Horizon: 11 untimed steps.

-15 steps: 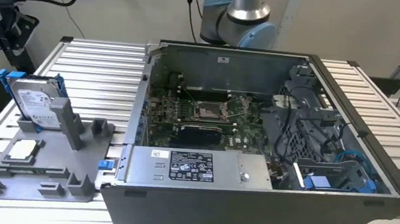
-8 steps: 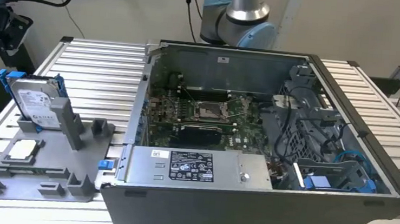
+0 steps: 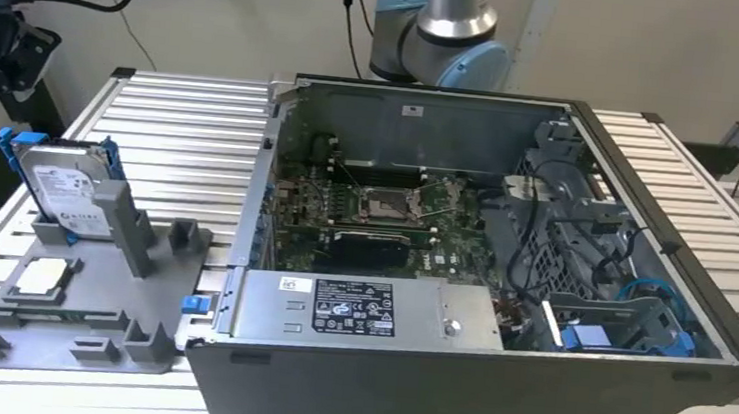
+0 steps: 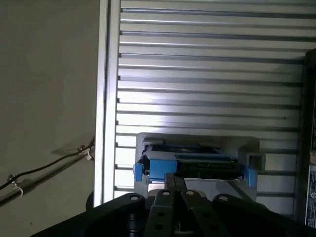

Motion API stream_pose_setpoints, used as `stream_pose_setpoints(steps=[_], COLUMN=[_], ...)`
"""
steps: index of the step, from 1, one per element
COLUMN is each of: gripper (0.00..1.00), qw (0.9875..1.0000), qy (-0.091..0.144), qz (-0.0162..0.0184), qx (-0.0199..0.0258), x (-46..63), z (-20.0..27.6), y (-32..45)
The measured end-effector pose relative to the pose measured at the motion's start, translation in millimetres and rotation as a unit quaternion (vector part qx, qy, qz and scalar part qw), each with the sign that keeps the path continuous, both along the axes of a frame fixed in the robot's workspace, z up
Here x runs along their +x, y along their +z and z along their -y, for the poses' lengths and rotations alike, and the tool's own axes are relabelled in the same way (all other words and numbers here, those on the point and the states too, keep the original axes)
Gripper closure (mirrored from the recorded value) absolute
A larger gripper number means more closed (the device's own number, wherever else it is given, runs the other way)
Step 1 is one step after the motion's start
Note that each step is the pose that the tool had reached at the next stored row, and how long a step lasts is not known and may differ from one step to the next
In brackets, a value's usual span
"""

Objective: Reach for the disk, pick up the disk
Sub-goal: 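Reach for the disk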

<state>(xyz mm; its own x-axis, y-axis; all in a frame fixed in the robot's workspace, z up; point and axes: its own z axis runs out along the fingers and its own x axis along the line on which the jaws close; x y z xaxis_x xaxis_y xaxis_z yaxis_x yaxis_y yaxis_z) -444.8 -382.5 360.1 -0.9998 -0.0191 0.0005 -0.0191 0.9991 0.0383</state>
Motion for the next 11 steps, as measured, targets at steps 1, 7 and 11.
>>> stream_pose_setpoints(steps=[1, 7, 11], gripper=[1.0, 1.0, 1.0], qw=[1.0, 1.0, 1.0], qy=[0.0, 0.0, 0.008], qz=[0.0, -0.0001, 0.0], qx=[0.0, -0.0001, 0.0], x=[0.0, 0.0, 0.0], z=[0.0, -0.3, -0.3], y=[0.0, 0.1, 0.0])
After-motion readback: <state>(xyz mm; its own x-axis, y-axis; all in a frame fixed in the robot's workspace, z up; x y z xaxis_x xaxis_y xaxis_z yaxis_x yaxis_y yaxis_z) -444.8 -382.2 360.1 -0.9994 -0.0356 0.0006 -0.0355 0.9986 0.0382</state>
